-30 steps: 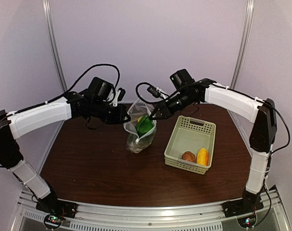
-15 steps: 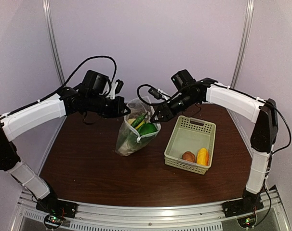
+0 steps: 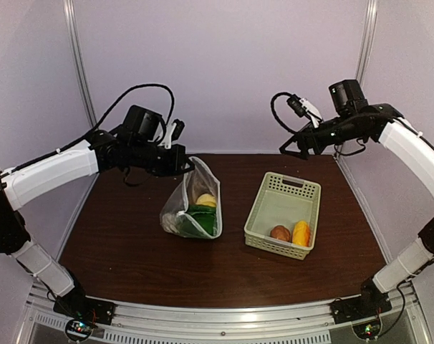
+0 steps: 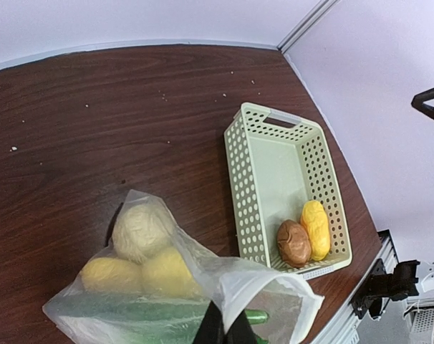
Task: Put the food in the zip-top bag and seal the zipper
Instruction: Adjust the zipper food storage bag at the center of the board, then pick up the fake fruit from the bin, then place the fake fruit in the zipper food storage bag.
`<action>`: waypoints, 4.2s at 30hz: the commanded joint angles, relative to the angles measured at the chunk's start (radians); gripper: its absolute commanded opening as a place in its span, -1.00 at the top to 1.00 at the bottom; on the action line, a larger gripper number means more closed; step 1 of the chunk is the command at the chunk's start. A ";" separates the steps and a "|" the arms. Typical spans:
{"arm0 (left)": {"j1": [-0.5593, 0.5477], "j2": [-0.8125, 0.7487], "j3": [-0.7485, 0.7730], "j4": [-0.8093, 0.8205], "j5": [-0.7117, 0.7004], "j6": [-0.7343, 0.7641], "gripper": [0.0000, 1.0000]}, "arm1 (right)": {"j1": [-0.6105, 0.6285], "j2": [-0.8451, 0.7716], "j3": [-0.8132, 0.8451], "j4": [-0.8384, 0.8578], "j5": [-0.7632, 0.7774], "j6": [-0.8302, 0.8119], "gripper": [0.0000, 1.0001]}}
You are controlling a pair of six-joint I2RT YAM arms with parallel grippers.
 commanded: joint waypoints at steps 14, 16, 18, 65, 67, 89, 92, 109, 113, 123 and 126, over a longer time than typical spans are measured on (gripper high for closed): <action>0.000 0.020 0.008 0.037 -0.002 0.050 1.00 | -0.090 -0.133 -0.500 0.003 0.183 -0.392 -0.46; 0.000 0.029 0.011 0.034 -0.001 0.051 1.00 | -0.084 -0.125 -0.520 0.000 0.185 -0.403 -0.45; 0.000 0.040 0.011 0.034 0.006 0.048 1.00 | -0.070 -0.114 -0.537 0.000 0.187 -0.416 -0.45; 0.000 0.042 -0.048 0.040 0.035 0.017 1.00 | 0.108 0.204 -0.505 0.108 0.110 -0.358 -0.44; 0.000 0.042 -0.047 0.042 0.035 0.017 1.00 | 0.107 0.187 -0.505 0.109 0.128 -0.357 -0.39; 0.000 0.061 -0.039 0.074 0.055 -0.010 1.00 | 0.205 0.011 -0.223 0.016 0.015 -0.289 -0.26; 0.000 0.056 -0.046 0.082 0.056 -0.019 1.00 | 0.269 0.024 -0.181 0.050 0.058 -0.265 -0.27; 0.000 0.050 -0.025 0.091 0.076 -0.060 1.00 | 0.494 0.177 0.043 0.163 0.451 -0.207 -0.32; 0.000 0.053 -0.012 0.089 0.078 -0.061 1.00 | 0.511 0.195 0.025 0.210 0.484 -0.221 -0.41; 0.000 0.042 -0.013 0.086 0.080 -0.069 1.00 | 0.545 0.258 0.002 0.289 0.543 -0.228 -0.57; 0.000 0.036 -0.017 0.087 0.076 -0.073 1.00 | 0.551 0.294 0.016 0.270 0.544 -0.228 -0.68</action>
